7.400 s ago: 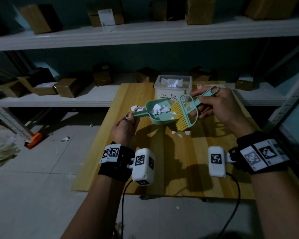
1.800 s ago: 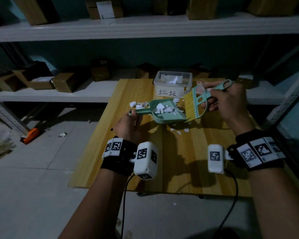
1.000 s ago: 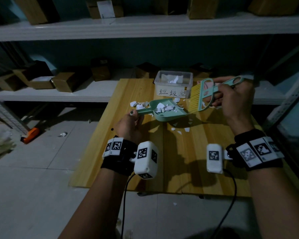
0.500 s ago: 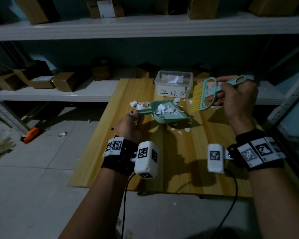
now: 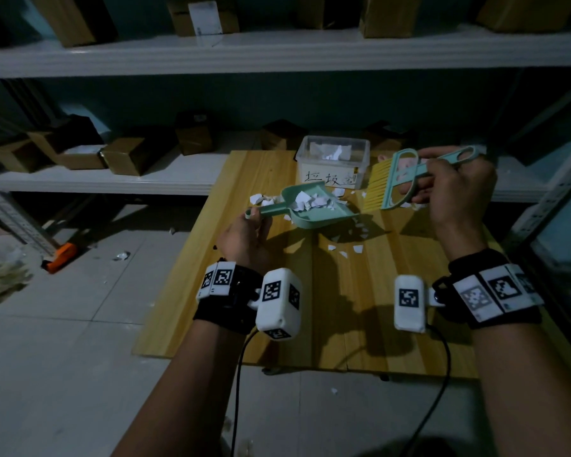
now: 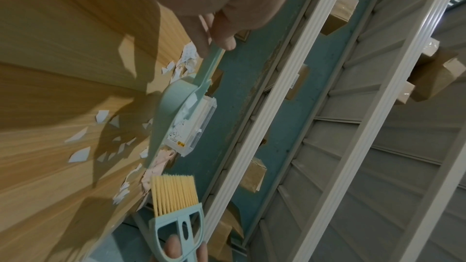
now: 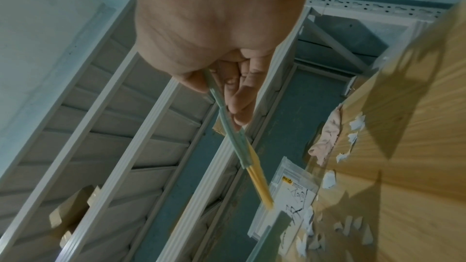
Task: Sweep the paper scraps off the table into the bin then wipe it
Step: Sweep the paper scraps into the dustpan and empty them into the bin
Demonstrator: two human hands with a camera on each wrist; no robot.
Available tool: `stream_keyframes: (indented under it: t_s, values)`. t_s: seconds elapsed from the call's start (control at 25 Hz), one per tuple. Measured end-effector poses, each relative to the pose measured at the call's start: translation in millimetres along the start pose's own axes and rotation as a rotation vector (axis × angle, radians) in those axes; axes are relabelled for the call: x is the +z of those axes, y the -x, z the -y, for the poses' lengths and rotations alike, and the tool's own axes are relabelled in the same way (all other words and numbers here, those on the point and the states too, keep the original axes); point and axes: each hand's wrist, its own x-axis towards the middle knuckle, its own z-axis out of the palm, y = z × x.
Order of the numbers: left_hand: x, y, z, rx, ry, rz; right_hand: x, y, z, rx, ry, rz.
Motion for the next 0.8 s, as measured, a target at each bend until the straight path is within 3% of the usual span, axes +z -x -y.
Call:
stream_keyframes:
  t_s: [0.28, 0.48, 0.64, 0.8]
  values:
    - [24, -3, -6, 0.016, 0.000, 0.116, -7, -6, 0, 0.100, -0.052, -0.074]
    - [76, -9, -19, 0.220, -0.206, 0.207, -11, -3, 2, 0.124, -0.003, -0.021]
    - [126, -3, -23, 0.484, -0.227, 0.157, -20, -4, 0, 0.121, 0.007, -0.006]
    - [154, -8, -24, 0.536, -0.196, 0.100, -30, -9, -1, 0.114, -0.007, -0.002]
